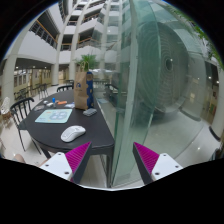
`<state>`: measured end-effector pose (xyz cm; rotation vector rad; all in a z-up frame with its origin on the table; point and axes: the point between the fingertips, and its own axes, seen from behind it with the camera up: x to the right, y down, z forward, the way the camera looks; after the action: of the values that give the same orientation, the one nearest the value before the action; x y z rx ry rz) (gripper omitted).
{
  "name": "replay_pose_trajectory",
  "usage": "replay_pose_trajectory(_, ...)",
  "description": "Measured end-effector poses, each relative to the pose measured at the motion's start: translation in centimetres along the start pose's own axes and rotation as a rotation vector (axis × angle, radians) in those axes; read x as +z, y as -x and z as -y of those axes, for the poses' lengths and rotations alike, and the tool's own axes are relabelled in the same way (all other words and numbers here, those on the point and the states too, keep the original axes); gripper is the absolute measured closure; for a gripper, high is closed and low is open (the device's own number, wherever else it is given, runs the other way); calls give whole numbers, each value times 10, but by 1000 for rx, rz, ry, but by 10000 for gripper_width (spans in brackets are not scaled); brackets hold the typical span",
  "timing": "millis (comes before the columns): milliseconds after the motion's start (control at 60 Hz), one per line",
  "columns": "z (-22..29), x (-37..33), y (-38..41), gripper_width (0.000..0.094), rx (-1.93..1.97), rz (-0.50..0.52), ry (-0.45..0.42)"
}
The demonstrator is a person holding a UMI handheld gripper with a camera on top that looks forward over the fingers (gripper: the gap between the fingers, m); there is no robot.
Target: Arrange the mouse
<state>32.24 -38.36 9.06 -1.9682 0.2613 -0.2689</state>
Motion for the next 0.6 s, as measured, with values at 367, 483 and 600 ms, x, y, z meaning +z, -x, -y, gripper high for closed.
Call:
replay_pose_trajectory(367, -4, 36, 66, 90, -46, 164, -11)
replay_pose_trajectory(483, -14, 61, 133, 78, -6, 300, 11)
replay_pose_trajectory(600, -35, 98, 186, 86, -39, 381, 70)
